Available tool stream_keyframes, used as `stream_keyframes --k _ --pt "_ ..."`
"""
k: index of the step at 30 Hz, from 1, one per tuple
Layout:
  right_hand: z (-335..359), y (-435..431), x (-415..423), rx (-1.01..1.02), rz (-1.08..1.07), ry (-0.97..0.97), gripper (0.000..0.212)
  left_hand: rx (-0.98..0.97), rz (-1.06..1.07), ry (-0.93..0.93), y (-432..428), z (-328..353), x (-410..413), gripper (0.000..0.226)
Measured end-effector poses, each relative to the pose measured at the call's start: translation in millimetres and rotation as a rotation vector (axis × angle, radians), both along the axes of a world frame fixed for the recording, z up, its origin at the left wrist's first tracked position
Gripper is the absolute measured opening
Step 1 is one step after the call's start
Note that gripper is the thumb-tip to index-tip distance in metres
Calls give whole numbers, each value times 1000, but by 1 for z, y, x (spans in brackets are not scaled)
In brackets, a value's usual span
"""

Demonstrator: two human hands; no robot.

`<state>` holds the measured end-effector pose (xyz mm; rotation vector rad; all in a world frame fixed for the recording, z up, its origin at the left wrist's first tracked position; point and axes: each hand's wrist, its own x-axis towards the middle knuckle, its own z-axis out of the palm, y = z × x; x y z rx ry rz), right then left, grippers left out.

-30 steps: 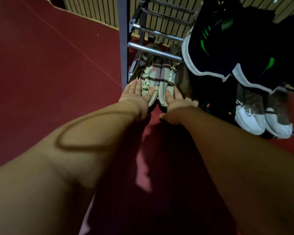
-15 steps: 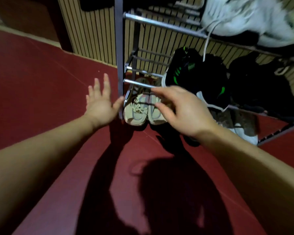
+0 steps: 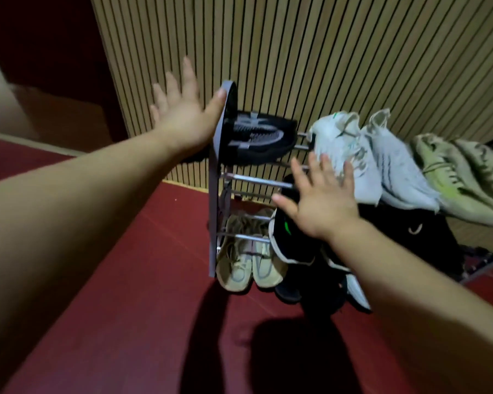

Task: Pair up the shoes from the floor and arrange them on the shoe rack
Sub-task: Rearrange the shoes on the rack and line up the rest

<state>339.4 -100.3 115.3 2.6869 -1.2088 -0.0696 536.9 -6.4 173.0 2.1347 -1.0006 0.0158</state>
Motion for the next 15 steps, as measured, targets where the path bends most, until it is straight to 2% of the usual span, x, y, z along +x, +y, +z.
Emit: stream_keyframes --k 2,6,9,11,15 --pt "5 3 0 68 -23 2 78 36 3 56 -8 7 11 72" --pt "40 6 -6 209 -109 -184 78 47 62 328 10 7 34 70" --pt "72 6 -9 235 -130 -178 83 110 146 486 30 0 53 74" --pt "84 3 -2 236 -105 -136 88 133 184 532 37 -4 62 76" --pt "85 -12 30 244 22 -101 88 138 179 498 22 -13 71 78"
